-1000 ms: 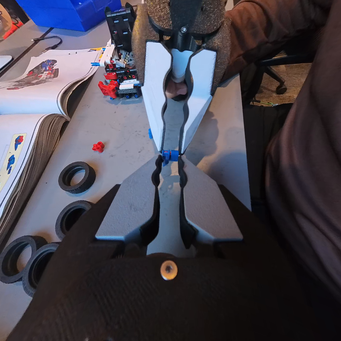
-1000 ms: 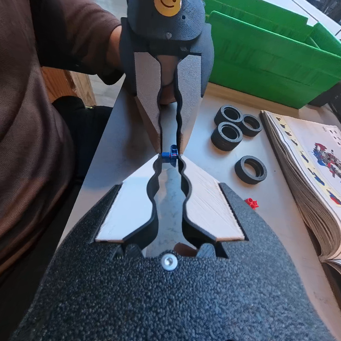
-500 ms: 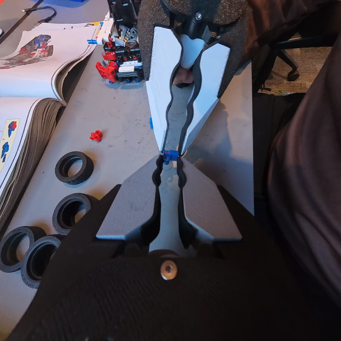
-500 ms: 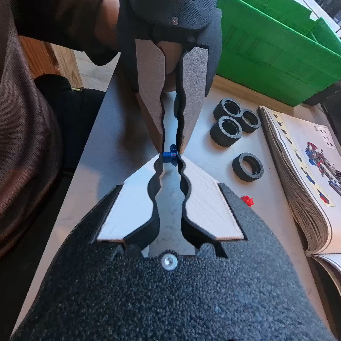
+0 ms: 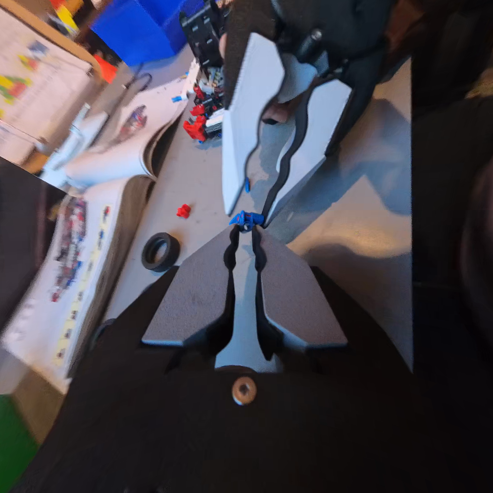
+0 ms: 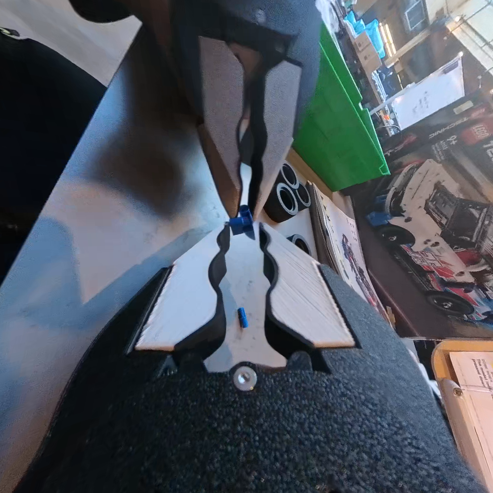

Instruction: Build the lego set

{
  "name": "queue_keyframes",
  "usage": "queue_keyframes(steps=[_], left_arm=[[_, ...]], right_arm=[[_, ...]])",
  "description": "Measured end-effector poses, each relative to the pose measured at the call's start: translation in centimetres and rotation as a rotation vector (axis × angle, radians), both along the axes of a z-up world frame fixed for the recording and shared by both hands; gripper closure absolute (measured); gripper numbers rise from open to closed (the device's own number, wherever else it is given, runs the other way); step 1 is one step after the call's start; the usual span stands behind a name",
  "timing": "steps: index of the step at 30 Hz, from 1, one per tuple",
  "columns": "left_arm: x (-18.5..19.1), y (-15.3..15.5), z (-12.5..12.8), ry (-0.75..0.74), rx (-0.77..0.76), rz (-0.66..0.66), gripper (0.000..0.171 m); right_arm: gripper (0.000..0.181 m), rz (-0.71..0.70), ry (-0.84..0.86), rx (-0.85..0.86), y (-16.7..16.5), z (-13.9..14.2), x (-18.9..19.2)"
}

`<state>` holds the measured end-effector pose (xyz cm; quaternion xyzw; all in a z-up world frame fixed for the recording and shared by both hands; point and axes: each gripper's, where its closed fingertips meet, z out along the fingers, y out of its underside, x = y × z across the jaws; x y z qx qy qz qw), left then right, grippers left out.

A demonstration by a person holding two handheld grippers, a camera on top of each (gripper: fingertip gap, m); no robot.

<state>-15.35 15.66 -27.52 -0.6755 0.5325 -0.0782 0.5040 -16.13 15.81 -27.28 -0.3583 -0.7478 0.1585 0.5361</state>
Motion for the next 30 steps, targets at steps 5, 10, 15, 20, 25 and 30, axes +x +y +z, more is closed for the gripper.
queue_keyframes(steps=[5,10,15,20,25,30], left_arm=[[-0.1,0.1,-0.5,0.076,0.073,0.006,0.164],[-0.3,0.1,-0.7,0.096,0.097,0.007,0.164],[-0.4,0.5,-0.8,0.115,0.105,0.034,0.165],[-0.9,1.1,-1.1,0.135,0.089,0.070,0.166],[-2.9,2.1,-0.5,0.211,0.129,0.156,0.166],[-5.9,2.3,-0.9,0.431,0.086,0.228,0.166]], right_arm=[[0.159,0.005,-0.023,-0.010,0.0,-0.5,0.0],[0.162,0.007,-0.037,0.025,0.1,-0.9,-0.1],[0.163,-0.012,-0.058,0.036,0.5,-1.3,-0.2],[0.164,-0.037,-0.087,0.060,1.0,-1.9,-0.3],[0.165,-0.044,-0.085,0.058,1.1,-1.9,-0.3],[0.165,-0.051,-0.075,0.044,1.2,-1.7,-0.4]])
